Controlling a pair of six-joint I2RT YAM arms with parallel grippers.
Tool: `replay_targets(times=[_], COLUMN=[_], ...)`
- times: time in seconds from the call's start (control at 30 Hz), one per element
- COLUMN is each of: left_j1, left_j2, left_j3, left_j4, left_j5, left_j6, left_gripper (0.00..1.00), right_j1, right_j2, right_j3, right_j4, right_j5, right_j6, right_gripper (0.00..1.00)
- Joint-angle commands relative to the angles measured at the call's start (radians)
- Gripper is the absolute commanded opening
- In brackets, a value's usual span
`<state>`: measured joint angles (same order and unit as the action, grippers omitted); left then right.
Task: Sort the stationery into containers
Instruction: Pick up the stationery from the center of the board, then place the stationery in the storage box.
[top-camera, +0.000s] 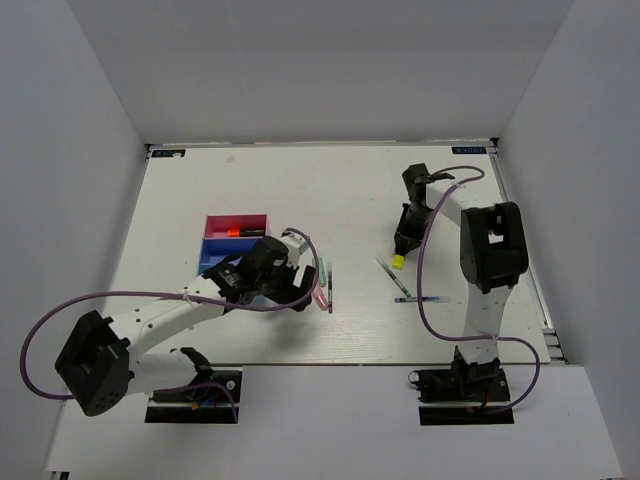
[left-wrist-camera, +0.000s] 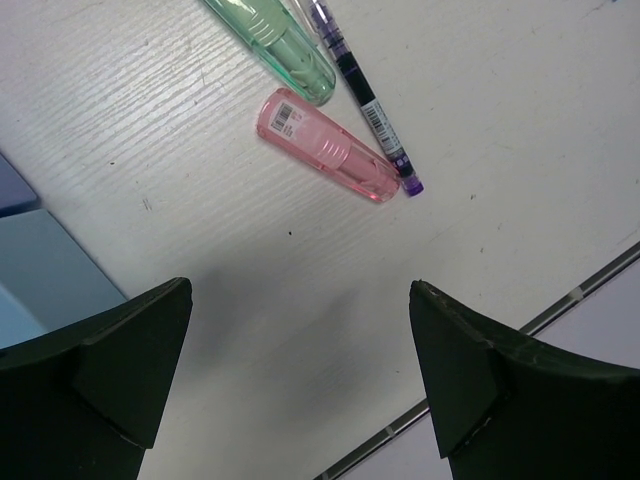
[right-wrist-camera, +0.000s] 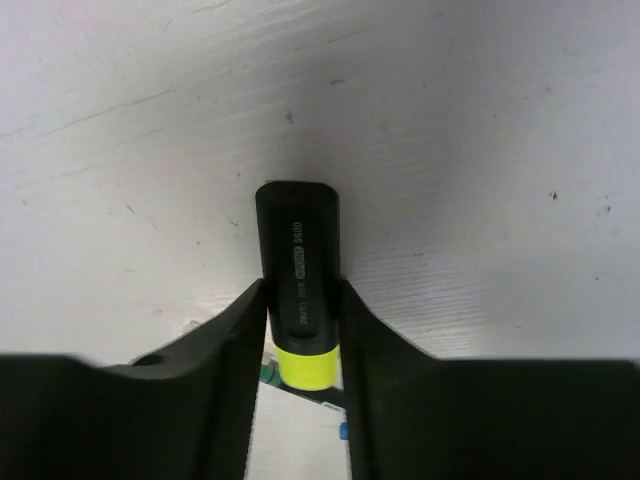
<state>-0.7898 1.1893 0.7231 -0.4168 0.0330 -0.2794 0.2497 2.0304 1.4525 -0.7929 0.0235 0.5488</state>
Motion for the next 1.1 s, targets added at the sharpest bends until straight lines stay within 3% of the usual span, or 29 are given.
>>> replay_targets(times=[0.0,0.03,0.1,0.23,0.33,0.53,0.6,0.7,0.9,0.93,0.97,1.07], left_j1=[-0.005,-0.005,-0.008,-0.005,-0.006,-0.008,-0.009,-0.008,-0.008,-0.008,-0.008,-0.009], left_j2=[-0.043,-0.049,-0.059,-0.082,-0.122,-0.256,-0.307,-0.371,-0.439,-0.444,-0.442,-0.447], left_j3=[-0.014,-0.017,-0.019,0.016,0.067,0.14,0.145,0.163,0.202,0.208,0.223,0.233], left_j4=[-0.002,-0.004,-0.004,-0.037,-0.079,-0.137,-0.152,-0.158,-0.152,-0.152,-0.161,-0.177], left_j5=[-0.016,-0.018,-0.018,-0.004,0.015,-0.008,-0.015,-0.027,-0.028,-0.027,-0.028,-0.027], left_j6=[-0.012,-0.012,-0.014,-0.001,0.029,0.077,0.085,0.085,0.066,0.063,0.06,0.06], left_gripper=[1.0,1.0,1.0,1.0,1.0,1.0,1.0,1.0,1.0,1.0,1.0,1.0], right_j1=[0.005,0.002,0.0,0.008,0.023,0.08,0.13,0.212,0.356,0.376,0.388,0.425], right_j2=[0.021,0.014,0.016,-0.013,-0.051,0.029,0.089,0.113,0.183,0.201,0.218,0.31], right_j3=[-0.052,-0.056,-0.063,-0.032,0.035,0.385,0.547,0.657,0.697,0.689,0.684,0.771], right_j4=[0.06,0.069,0.073,0.095,0.132,-0.03,-0.068,-0.08,0.223,0.269,0.44,0.57], right_j5=[0.01,0.004,-0.008,-0.082,-0.181,-0.454,-0.487,-0.571,-0.805,-0.833,-0.914,-0.954], right_j6=[0.03,0.03,0.02,-0.073,-0.257,-0.512,-0.596,-0.677,-0.702,-0.658,-0.632,-0.56], right_gripper=[0.28,0.13,0.0,0.0,0.0,0.0,0.0,0.0,0.0,0.0,0.0,0.0])
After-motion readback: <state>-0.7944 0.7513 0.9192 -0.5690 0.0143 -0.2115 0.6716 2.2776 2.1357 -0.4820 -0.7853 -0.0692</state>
